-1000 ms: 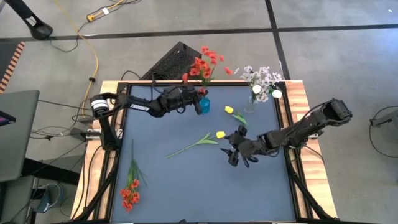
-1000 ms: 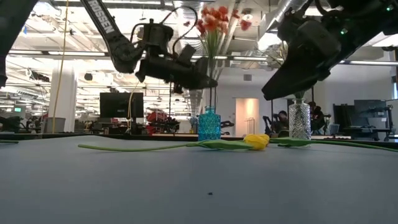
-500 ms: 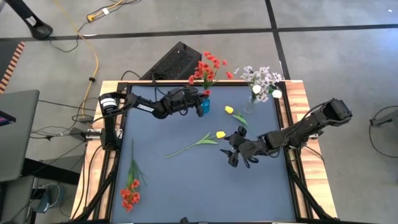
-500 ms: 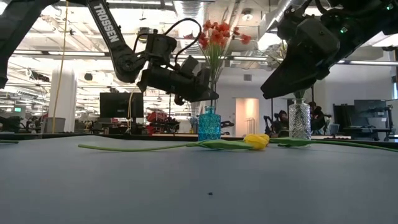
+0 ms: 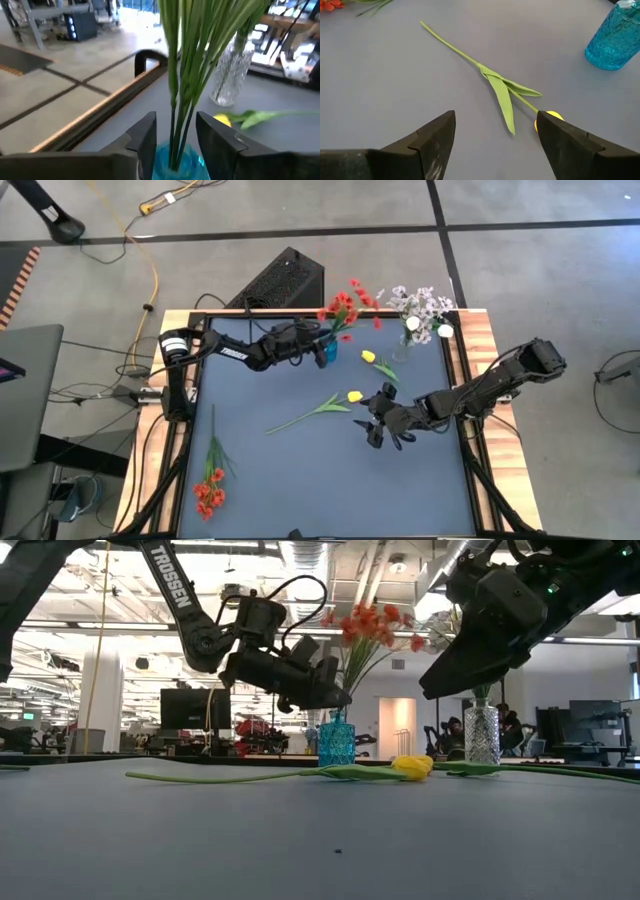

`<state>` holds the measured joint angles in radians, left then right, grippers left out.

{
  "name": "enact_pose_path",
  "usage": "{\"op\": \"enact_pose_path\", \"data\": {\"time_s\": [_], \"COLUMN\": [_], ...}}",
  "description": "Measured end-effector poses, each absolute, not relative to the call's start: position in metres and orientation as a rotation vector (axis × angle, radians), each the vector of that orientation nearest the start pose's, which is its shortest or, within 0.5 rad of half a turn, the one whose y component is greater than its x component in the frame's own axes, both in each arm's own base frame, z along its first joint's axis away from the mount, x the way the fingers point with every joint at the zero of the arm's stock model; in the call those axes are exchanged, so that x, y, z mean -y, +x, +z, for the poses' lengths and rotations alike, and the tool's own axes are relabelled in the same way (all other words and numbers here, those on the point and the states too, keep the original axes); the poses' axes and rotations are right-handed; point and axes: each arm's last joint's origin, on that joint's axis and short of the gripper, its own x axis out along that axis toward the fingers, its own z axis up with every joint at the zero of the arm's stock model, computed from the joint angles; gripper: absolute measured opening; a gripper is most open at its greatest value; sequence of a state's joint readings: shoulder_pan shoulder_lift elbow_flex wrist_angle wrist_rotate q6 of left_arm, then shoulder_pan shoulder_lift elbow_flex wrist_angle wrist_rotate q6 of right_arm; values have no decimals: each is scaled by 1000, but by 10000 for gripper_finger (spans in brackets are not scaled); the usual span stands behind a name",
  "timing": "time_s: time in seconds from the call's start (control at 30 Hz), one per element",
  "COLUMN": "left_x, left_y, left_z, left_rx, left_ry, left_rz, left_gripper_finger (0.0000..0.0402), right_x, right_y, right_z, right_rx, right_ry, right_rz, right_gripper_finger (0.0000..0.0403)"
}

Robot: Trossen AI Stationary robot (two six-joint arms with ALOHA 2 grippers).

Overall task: Sort flowers into vase by color
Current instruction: Put the orange flowers into the blue vase

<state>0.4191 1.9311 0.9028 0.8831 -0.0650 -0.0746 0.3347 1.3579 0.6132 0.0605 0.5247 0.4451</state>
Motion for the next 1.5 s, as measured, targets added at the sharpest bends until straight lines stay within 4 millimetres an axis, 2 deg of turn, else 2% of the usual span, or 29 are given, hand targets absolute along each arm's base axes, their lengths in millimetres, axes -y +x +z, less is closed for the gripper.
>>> {"op": "enact_pose_path", "data": {"time_s": [0.13, 0.3, 0.53, 0.7, 0.87, 1.03, 1.2, 1.33, 1.5], "left_x": [-157, -153, -138, -115, -75, -28, 8, 24, 35], "left_y": [349, 340, 309, 284, 271, 262, 243, 227, 205], "left_z": [162, 182, 214, 236, 248, 244, 229, 218, 214], "left_rx": [-197, -255, -463, -571, -661, -811, -1026, -1161, -1321], "left_ry": [-82, -56, -115, -290, -408, -492, -590, -691, -766], "left_rz": [487, 469, 438, 366, 301, 310, 441, 569, 763], "left_gripper_finger": [136, 139, 139, 139, 139, 139, 139, 139, 139], "right_x": [-71, -70, -72, -74, -74, -82, -89, -88, -82], "right_y": [247, 247, 246, 246, 246, 244, 243, 247, 253], "right_z": [181, 180, 180, 180, 180, 179, 179, 183, 188], "right_rx": [-568, -574, -582, -590, -599, -626, -618, -571, -512], "right_ry": [142, 132, 117, 81, 81, 102, 50, 4, -9], "right_rz": [-315, -314, -301, -281, -260, -166, -124, -105, -111], "right_gripper_finger": [306, 306, 306, 306, 306, 306, 306, 306, 306]}}
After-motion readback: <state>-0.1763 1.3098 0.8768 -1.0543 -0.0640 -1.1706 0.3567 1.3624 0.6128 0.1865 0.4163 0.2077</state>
